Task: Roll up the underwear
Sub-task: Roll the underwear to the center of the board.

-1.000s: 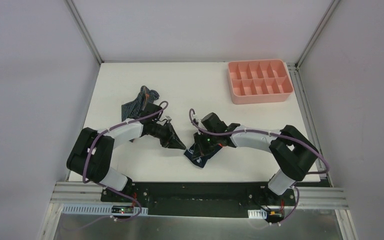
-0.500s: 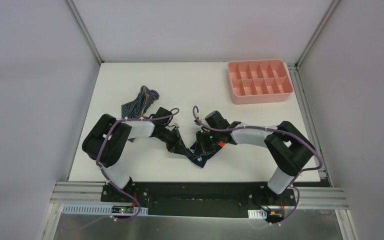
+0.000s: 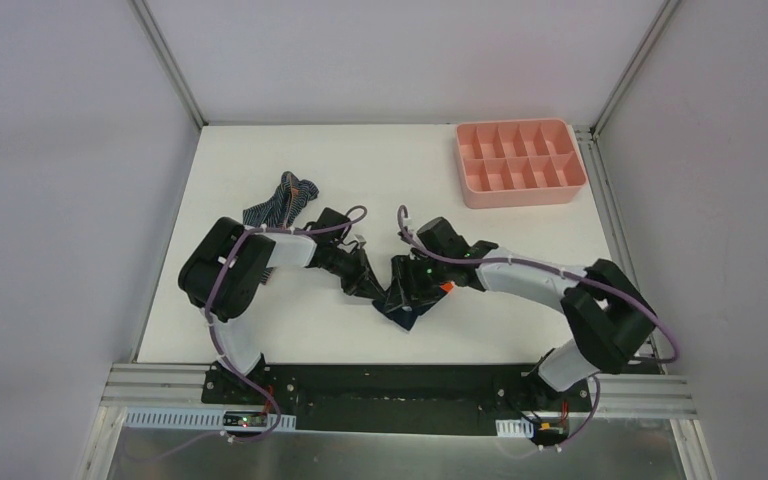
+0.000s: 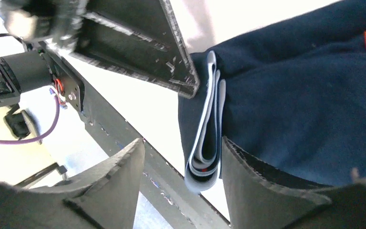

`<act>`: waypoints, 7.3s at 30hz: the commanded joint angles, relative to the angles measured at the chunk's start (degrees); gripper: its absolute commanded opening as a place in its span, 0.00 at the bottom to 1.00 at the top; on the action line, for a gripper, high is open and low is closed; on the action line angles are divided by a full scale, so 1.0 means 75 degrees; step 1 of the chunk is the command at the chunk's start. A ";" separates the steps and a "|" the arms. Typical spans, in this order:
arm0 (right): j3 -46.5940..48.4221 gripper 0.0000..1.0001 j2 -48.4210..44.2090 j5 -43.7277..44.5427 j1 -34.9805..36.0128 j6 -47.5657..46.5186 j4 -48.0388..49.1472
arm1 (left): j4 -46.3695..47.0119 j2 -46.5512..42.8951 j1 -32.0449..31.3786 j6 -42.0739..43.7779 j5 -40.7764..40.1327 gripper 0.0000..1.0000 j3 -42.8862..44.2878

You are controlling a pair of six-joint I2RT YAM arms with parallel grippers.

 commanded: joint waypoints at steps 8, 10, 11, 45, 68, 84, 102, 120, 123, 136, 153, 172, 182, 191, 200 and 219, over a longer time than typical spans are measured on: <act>0.0643 0.33 -0.2182 0.4428 0.1666 -0.0737 -0.1741 | -0.0359 0.0805 -0.0062 0.0065 0.0174 0.00 -0.0076; 0.0881 0.36 -0.1863 0.4807 0.2045 -0.1001 -0.1911 | -0.0353 0.0849 -0.0062 0.0069 0.0217 0.00 -0.0029; 0.0973 0.37 -0.1680 0.4942 0.2177 -0.1101 -0.1949 | -0.0360 0.0867 -0.0062 0.0080 0.0229 0.00 -0.0005; -0.0161 0.00 0.0398 0.6641 0.3170 -0.1936 -0.0680 | -0.0365 0.0306 -0.0012 -0.0486 0.0203 0.00 0.0192; -0.0439 0.00 -0.0356 -0.0164 0.0379 -0.1076 0.0041 | -0.0482 -0.1551 0.0577 -0.0469 0.0526 0.65 -0.0717; -0.0600 0.00 -0.0259 -0.0120 0.0190 -0.1198 0.0081 | -0.0520 -0.0070 -0.0173 -0.0414 0.0524 0.48 0.0001; 0.0580 0.55 -0.1575 0.5256 0.2386 -0.1125 -0.1705 | -0.0822 -0.0797 -0.0371 -0.0978 0.0081 0.00 -0.0395; 0.1154 0.30 0.0046 0.7078 0.3583 -0.0991 -0.1866 | -0.0823 -0.0687 -0.0461 -0.1052 0.0047 0.00 -0.0172; 0.1022 0.00 -0.0068 0.7259 0.3570 -0.0832 -0.1790 | -0.0823 -0.0741 -0.0461 -0.1130 -0.0010 0.00 -0.0122; 0.0338 0.00 -0.0484 0.4808 0.2546 -0.0701 0.0160 | -0.1015 -0.2544 0.1151 -0.1539 -0.0540 0.59 -0.0316; -0.2183 0.00 -0.0857 0.0953 0.0439 0.2223 0.3579 | -0.1691 -0.3440 0.1144 -0.1348 -0.0581 0.34 -0.0521; -0.2768 0.00 0.0412 -0.0453 -0.0123 0.2132 0.4638 | -0.1673 -0.0996 -0.0166 -0.0484 -0.0566 0.00 0.0398; -0.1793 0.42 -0.1079 0.0519 -0.0104 0.1201 0.1702 | -0.1673 0.0035 -0.0250 -0.0020 -0.0581 0.00 0.0366; -0.0923 0.54 -0.2552 0.2064 0.0141 0.0489 -0.0876 | -0.1690 0.0321 -0.0324 0.0059 -0.0444 0.00 0.0673; -0.0055 0.33 -0.2810 0.3967 0.1863 0.0312 -0.1679 | -0.1691 0.0466 -0.0449 -0.0127 -0.0371 0.00 0.1131; 0.1930 0.63 -0.0230 0.7707 0.3690 0.0860 -0.3764 | -0.1691 0.0651 -0.0462 -0.0199 -0.0274 0.00 0.1361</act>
